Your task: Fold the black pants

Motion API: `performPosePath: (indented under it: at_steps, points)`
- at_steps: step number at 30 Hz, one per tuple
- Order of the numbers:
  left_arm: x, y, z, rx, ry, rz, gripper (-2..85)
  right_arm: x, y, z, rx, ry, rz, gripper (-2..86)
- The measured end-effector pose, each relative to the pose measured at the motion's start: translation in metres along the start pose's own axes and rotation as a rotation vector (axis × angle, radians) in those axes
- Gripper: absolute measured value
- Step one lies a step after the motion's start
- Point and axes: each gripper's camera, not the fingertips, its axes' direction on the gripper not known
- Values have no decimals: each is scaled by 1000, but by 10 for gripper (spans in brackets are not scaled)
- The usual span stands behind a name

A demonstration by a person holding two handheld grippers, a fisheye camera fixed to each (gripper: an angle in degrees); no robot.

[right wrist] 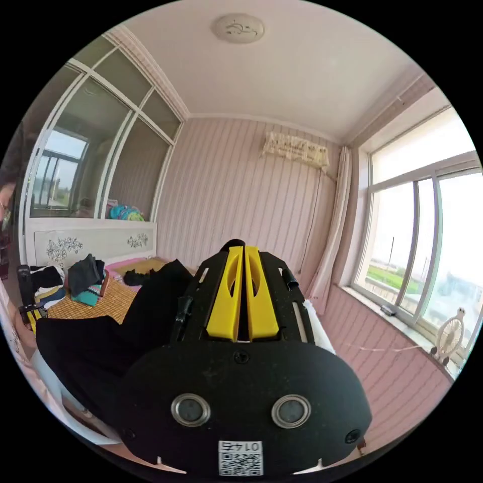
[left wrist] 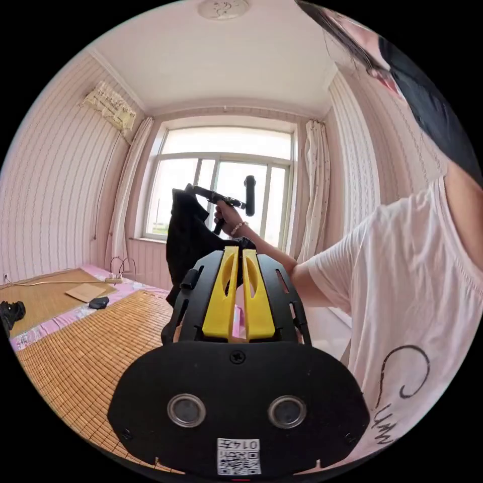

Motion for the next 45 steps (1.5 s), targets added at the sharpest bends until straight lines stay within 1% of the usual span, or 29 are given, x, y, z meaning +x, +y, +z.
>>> performPosePath:
  at_steps: [2, 3, 4, 5, 6, 7, 8, 9, 10, 11, 13, 14, 16, 17, 20, 24, 26, 27, 29, 30, 31, 32, 34, 35, 37, 39, 42, 44, 45]
  points:
    - [0, -4, -34, 29, -113, 17, -10, -29, -54, 25, 9, -64, -112, -3]
    - [1, 4, -56, 16, -209, 19, -10, -39, -58, 38, -6, -85, -132, -3]
    - [0, 20, -78, -18, -307, 2, -10, -59, -57, 68, -48, -170, -157, -3]
    - [0, 29, -89, -39, -352, -8, -10, -82, -41, 103, -105, -272, -165, -2]
    - [-2, 51, -108, -87, -442, -49, -10, -94, -29, 121, -138, -312, -164, -2]
    - [-5, 76, -127, -148, -519, -117, -10, -119, 4, 156, -206, -361, -159, -2]
    - [-7, 89, -136, -172, -556, -157, -10, -145, 46, 190, -276, -399, -133, -2]
    - [-11, 115, -155, -218, -618, -236, -10, -157, 69, 206, -322, -429, -108, -2]
    - [-14, 141, -175, -253, -680, -323, -10, -181, 118, 236, -425, -495, -44, -2]
    - [-16, 152, -184, -265, -704, -366, -10, -207, 167, 259, -530, -548, 8, -2]
    - [-24, 199, -217, -299, -777, -530, -10, -247, 232, 277, -648, -581, 30, -2]
    - [-26, 210, -223, -315, -789, -562, -10, -272, 266, 282, -705, -596, 19, -2]
    - [-32, 243, -238, -386, -827, -658, -10, -302, 303, 288, -781, -622, 17, -2]
    - [-33, 248, -240, -396, -829, -671, -10, -318, 316, 292, -818, -647, 13, -2]
    - [-36, 256, -251, -389, -846, -693, -10, -345, 314, 303, -796, -683, -25, -2]
    - [-40, 231, -288, -239, -907, -659, -10, -376, 275, 332, -715, -701, -112, -2]
    - [-40, 215, -309, -189, -987, -610, -9, -405, 244, 362, -661, -754, -129, -1]
    - [-41, 205, -326, -163, -1056, -582, -9, -414, 237, 370, -647, -772, -128, -1]
    - [-44, 195, -355, -133, -1159, -569, -8, -462, 211, 404, -633, -859, -134, 1]
    - [-49, 193, -374, -153, -1242, -566, -7, -476, 207, 412, -642, -884, -136, 2]
    - [-58, 195, -392, -224, -1327, -582, -3, -506, 202, 427, -666, -932, -134, 4]
    - [-63, 197, -402, -260, -1367, -601, -2, -535, 204, 439, -693, -976, -122, 8]
    - [-83, 224, -442, -345, -1510, -732, 20, -571, 218, 450, -736, -1018, -99, 16]
    - [-88, 233, -451, -363, -1539, -768, 28, -588, 233, 454, -776, -1016, -85, 24]
    - [-101, 269, -478, -436, -1638, -911, 48, -598, 260, 452, -825, -985, -86, 34]
    - [-104, 285, -488, -456, -1665, -976, 54, -589, 288, 444, -851, -954, -117, 43]
    - [-107, 289, -482, -494, -1680, -952, 58, -535, 334, 422, -882, -897, -180, 69]
    - [-114, 284, -470, -511, -1647, -925, 58, -467, 367, 398, -909, -795, -181, 96]
    - [-121, 279, -456, -526, -1610, -893, 59, -448, 375, 392, -920, -757, -172, 101]
